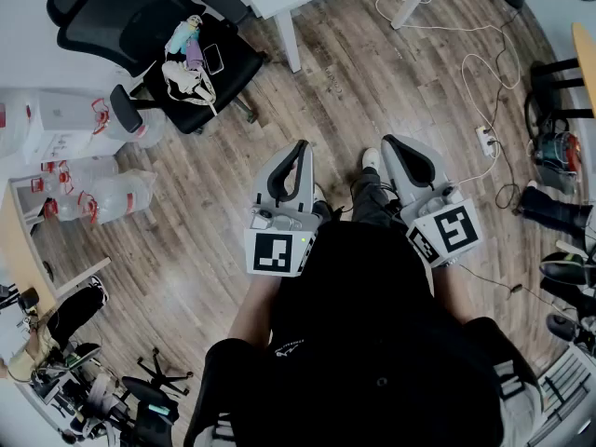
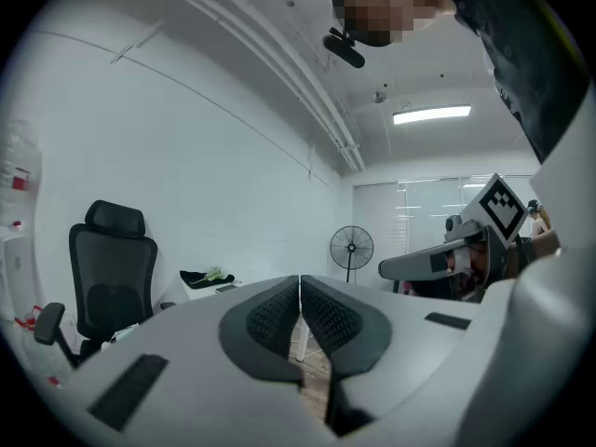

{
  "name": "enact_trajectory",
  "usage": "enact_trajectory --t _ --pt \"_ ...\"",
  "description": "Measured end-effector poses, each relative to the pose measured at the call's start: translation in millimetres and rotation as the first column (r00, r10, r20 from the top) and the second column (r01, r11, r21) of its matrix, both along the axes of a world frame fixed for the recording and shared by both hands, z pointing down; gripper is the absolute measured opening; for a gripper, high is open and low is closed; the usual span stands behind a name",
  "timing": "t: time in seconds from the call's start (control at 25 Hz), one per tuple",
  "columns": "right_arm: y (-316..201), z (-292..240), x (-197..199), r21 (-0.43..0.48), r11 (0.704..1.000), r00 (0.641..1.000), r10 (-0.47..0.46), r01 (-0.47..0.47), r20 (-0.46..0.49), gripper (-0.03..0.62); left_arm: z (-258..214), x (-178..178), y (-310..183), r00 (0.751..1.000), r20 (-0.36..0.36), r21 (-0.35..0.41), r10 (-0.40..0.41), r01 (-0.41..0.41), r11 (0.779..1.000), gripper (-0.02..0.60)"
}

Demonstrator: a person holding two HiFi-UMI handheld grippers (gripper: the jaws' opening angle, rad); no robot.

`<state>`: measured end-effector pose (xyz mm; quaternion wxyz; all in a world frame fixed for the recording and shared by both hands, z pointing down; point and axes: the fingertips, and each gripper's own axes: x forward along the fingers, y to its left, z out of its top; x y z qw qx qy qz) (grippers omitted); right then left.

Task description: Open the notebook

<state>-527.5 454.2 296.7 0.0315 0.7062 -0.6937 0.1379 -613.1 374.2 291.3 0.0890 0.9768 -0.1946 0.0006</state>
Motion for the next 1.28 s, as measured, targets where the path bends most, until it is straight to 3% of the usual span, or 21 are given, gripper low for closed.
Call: enact_trajectory --t 0.44,0.72,1.0,1.28 --pt "21 3 -25 -0.021 0.998 0.998 0.058 -0.058 0.001 0.005 1 -30 14 1.0 -0.006 -0.002 0.029 -0.029 1.0 0.009" --pt "28 5 -23 -0.025 0.997 0.997 0.076 -0.076 -0.002 0.005 0 -25 19 0.999 -0.012 -0.001 0.041 -0.041 0.999 0.009" --pt "30 3 2 -0.032 0.995 0.995 0.095 -0.096 -0.006 0.005 0 0 19 0.999 -0.01 -0.005 0.053 -0.053 0.999 0.009" --pt "32 4 57 -0.022 0.995 0.995 0.102 -0.102 -0.007 0.005 -5 52 21 0.999 -0.012 0.019 0.037 -0.037 0.999 0.009"
